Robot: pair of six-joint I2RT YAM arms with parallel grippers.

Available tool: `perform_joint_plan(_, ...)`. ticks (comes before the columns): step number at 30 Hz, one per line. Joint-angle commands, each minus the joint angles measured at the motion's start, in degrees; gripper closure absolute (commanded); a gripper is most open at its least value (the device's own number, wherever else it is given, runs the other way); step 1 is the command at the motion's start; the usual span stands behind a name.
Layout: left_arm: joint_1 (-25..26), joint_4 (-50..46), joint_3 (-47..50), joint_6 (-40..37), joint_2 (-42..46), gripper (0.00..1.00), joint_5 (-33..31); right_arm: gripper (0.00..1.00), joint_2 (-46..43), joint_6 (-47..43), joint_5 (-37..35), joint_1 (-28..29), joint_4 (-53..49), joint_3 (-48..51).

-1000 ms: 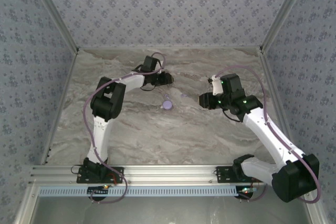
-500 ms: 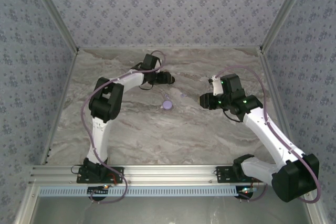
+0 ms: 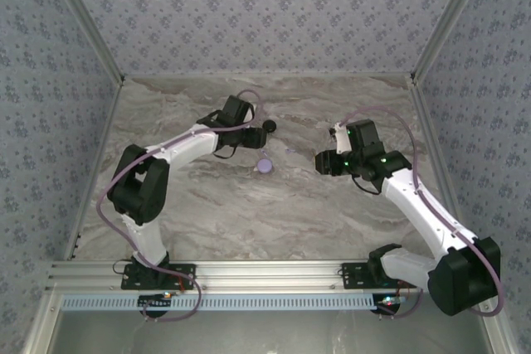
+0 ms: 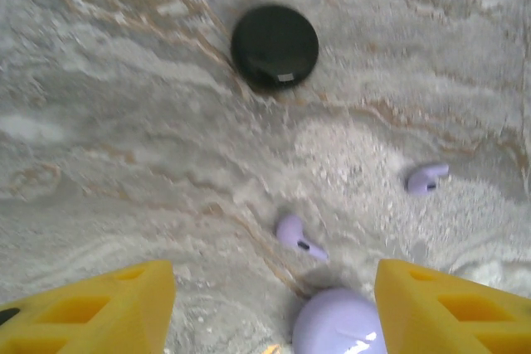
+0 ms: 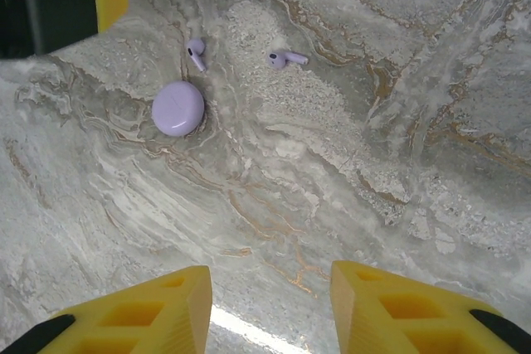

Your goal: Insert wireless bluetooth earbuds into charging case

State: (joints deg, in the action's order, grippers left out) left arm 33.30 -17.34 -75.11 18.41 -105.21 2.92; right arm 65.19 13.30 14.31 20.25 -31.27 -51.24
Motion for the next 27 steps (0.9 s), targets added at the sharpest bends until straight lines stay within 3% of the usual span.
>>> perform_joint_plan(1,1.86,-3.78,0.84,-2.78,0.47,0.35,-1.45,0.55,0.98,1.19,-0.07,-0.33,0.93,0.52)
perform_joint_plan(13,8.04,-10.53,-3.82,-6.64,-5.88,0.30,-10.52,0.50,0.82,1.90,-1.55,-0.27,0.32,1.12)
perform_joint_plan(27,9.40,-11.71,-7.40,-8.62,-11.12,0.30,-7.36,0.47,0.99,1.81,-2.33,-0.42,-0.03,1.40)
